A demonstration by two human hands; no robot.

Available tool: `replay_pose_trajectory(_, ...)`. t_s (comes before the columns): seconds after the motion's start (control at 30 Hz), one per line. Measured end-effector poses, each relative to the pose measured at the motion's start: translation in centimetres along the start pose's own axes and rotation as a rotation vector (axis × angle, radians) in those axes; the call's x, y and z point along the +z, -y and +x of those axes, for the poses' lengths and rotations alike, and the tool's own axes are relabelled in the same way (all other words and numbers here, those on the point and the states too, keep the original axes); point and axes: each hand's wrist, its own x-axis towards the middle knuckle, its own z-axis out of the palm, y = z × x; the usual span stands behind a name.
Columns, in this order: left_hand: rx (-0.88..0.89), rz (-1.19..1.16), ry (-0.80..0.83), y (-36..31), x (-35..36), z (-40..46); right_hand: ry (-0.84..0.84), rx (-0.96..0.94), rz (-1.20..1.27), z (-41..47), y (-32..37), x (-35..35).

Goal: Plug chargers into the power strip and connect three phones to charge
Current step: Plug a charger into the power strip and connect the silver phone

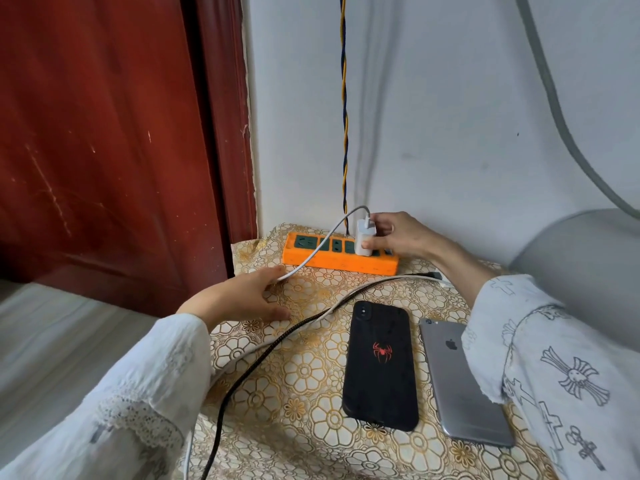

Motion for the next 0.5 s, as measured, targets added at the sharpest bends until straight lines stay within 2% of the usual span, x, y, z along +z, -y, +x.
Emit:
replay_pose_trajectory(0.1,0.023,-0.106,-0.083,0.2,0.0,-0.3,-0.049,0.011,-0.002,-0.6,0.1,0.2)
replay_pose_trajectory(0.27,-0.015,-0.107,-0.536,1.4,-0.7,-2.5,-0.285,-0.010,-0.035,-4.0,1.3,1.2)
replay_pose_trajectory(0.37,0.015,-0.169,-0.618,0.7,-2.3,-4.4,-0.287,-0.093,-0.016,-7.3,3.2,2.9)
replay_pose_trajectory(0.43,0.077,-0.348,-0.647,-1.1,-4.2,-5.7,-0.225,-0.148,0.008,-9.3,4.9,4.7)
replay_pose_trajectory(0.5,0.129,-0.664,-0.616,-3.7,-6.3,-7.1,-0.141,-0.173,0.098,-10.8,6.8,6.4)
